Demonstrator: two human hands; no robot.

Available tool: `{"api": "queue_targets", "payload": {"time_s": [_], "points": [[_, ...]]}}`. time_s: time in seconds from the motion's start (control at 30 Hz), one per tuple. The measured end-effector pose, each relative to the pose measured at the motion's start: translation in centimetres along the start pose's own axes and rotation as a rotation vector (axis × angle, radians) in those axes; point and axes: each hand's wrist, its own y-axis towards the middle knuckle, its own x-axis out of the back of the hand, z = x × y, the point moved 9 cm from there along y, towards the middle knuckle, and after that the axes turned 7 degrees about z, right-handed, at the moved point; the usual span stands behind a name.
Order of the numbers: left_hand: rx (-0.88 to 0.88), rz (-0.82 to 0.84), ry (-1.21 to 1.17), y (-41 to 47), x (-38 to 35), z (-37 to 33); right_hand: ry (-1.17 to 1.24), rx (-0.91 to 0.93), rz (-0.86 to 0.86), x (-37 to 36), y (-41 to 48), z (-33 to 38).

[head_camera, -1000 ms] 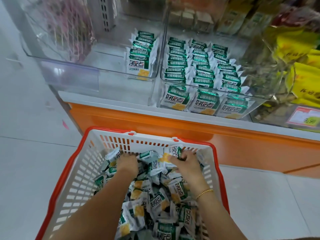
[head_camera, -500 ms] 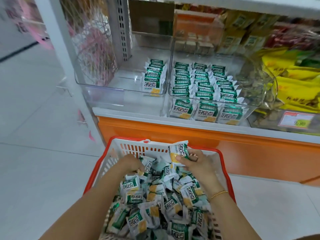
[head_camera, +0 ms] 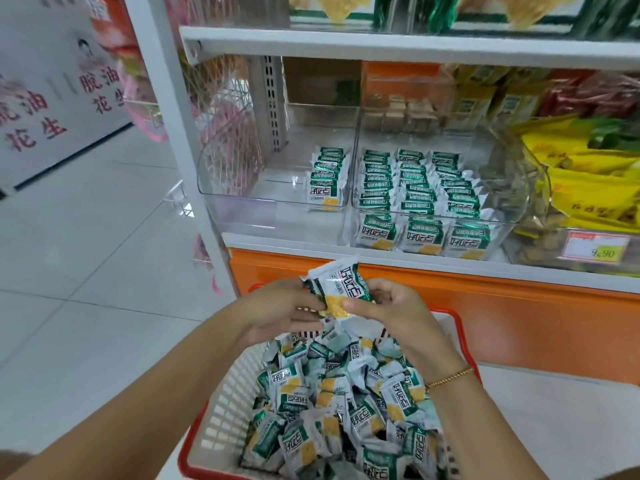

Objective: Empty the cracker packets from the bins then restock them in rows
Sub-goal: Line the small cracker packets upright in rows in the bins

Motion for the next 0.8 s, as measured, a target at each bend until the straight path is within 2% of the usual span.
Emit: {"api": "queue_targets", "payload": {"time_s": [0.1,0.23,0.3,0.4,0.57,0.67,0.73,0.8], "points": [[-0.032,0.044,0.019,-2.1,-0.2,-2.0,-0.059,0.076,0.033,-0.5,-0.2,2.7],[-0.111,0.115,0.159,-3.9,-1.2,-4.4,-0.078,0.113,0.112,-2.0,0.0,5.3],[-0.167,0.077,0.175,-4.0,-0.7,-5.6,-0.099,0.130,0.117,-2.7,0.5,6.5],[-0.262,0.037,0.211,-4.0,0.3,-7.6,-0.269,0.146,0.093,-3.0,1.2,9.2],[-0.405,-0.054,0.254,-4.0,2.6,-11.5,-0.543,0.160,0.224,-4.5,3.6,14.3],[-0.520,-0.181,0.183,-4.0,4.5,-13.5,-0.637,0.165,0.307,-6.1,6.4,16.9],[-0.561,-0.334,0.162,-3.9,6.4,-14.3,-0.671,0.164,0.307,-6.2,8.9,18.6],[-0.536,-0.588,0.397,-4.1,8.6,-15.0,-0.825,0.157,0.234,-5.7,11.9,20.1]]}}
